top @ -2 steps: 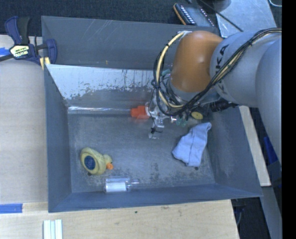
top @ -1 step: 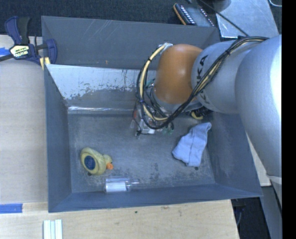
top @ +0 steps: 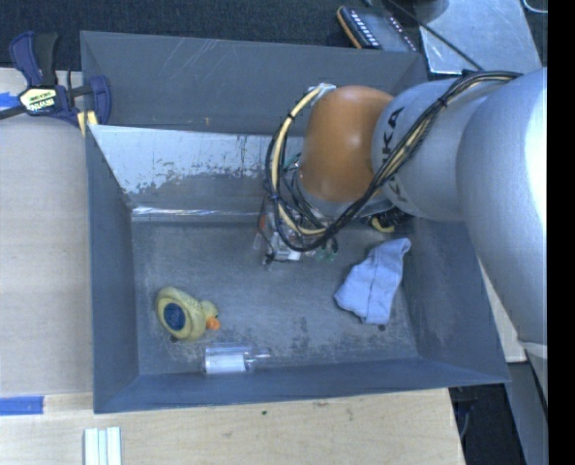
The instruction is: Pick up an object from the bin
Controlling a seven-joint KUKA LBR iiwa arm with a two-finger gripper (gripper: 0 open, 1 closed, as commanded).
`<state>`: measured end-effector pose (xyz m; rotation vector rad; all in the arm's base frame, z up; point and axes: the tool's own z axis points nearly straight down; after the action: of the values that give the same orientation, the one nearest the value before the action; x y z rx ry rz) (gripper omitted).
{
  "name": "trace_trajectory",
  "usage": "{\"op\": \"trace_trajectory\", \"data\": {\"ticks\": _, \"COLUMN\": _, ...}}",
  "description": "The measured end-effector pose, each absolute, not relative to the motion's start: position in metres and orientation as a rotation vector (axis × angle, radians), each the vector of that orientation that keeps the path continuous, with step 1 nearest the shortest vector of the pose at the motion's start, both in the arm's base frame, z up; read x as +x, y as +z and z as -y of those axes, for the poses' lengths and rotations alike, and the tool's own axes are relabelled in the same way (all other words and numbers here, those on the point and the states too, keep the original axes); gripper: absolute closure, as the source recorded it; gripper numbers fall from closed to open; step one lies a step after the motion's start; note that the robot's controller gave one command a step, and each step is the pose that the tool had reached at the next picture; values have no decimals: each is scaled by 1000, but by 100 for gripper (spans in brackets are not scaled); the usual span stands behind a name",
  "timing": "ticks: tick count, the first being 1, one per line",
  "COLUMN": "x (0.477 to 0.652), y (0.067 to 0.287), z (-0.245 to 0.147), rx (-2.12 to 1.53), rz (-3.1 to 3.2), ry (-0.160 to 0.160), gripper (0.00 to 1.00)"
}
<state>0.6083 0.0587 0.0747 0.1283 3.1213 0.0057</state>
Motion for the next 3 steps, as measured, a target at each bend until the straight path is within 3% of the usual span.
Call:
{"op": "trace_trajectory", "data": {"ticks": 1, "x": 596, "y": 146, "z": -62, "rx": 212, "rz": -3107, "ry": 9, "gripper": 100}}
{"op": "trace_trajectory", "data": {"ticks": 2, "x": 614, "y": 164, "z": -69, "rx": 158, "rz": -3116, "ry": 6, "gripper": 100}}
{"op": "trace_trajectory", "data": {"ticks": 3, "x": 591, "y": 254, "z": -75, "rx": 225, "rz": -3103, "ry": 10, "gripper": 100}}
